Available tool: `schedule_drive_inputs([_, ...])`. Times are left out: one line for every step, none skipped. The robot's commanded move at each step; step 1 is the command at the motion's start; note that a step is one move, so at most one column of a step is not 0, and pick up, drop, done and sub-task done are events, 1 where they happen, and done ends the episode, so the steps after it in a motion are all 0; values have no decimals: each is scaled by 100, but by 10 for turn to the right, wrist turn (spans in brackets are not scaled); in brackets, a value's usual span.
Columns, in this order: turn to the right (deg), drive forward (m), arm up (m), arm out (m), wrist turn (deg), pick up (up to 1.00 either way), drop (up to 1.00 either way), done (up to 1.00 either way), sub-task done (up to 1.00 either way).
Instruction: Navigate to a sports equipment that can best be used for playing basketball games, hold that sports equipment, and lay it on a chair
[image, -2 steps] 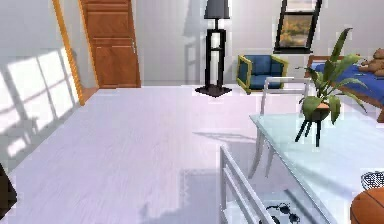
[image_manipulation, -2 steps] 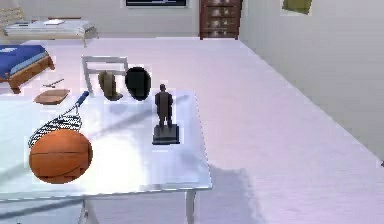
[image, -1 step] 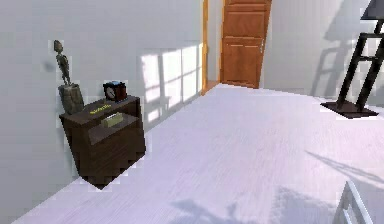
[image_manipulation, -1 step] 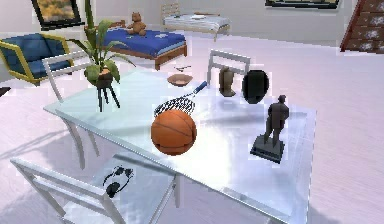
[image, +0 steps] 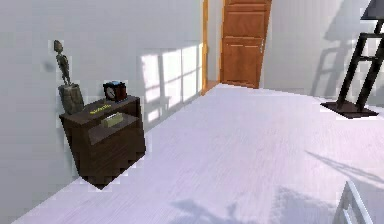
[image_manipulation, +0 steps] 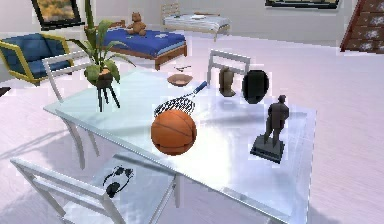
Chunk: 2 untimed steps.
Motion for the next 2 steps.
schedule_drive_inputs([0, 0, 38, 0, 0, 0, 0, 0, 0])
schedule_drive_inputs([0, 0, 0, 42, 0, 0, 0, 0, 0])
